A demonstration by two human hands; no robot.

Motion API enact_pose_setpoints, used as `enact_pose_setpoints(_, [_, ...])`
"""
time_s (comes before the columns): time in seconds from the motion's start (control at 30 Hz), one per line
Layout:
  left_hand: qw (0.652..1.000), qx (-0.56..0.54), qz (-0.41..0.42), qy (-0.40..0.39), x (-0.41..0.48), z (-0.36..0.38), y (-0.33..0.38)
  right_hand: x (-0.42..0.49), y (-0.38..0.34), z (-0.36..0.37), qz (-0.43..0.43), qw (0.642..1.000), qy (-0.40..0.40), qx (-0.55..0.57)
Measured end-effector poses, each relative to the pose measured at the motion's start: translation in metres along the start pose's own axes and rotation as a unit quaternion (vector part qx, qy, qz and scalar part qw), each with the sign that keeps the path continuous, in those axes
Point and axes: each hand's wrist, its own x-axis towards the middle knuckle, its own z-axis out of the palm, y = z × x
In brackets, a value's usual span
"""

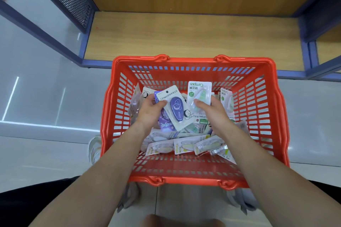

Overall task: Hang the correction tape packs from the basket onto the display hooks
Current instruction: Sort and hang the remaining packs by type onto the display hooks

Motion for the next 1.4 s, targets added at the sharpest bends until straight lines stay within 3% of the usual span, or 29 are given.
enact_pose_setpoints(0.2, [0.999,-0.032,0.025,0.024,-0.011,-0.002,0.009,-0.015,-0.001,-0.008,0.022,0.999,-0.01,-0.047])
enact_pose_setpoints(0.53, [0.998,-0.017,0.053,0.009,-0.012,0.001,0.013,-0.021,-0.003,-0.006,0.001,1.0,-0.025,-0.004])
enact_pose_setpoints(0.83, [0.996,0.038,0.045,-0.07,-0.009,-0.014,0.023,-0.006,-0.005,-0.032,-0.013,0.988,-0.059,-0.14])
enact_pose_setpoints(1.07, [0.98,0.123,0.045,-0.151,-0.013,-0.013,0.018,-0.003,-0.005,-0.025,-0.038,0.998,0.058,-0.005])
enact_pose_setpoints(1.2, [0.961,0.162,0.026,-0.224,-0.021,-0.004,0.014,-0.002,-0.005,-0.023,-0.041,0.996,0.076,-0.028])
enact_pose_setpoints(1.4, [0.961,0.123,-0.028,-0.244,-0.032,0.011,0.015,-0.004,-0.011,-0.015,-0.063,0.994,0.068,-0.051])
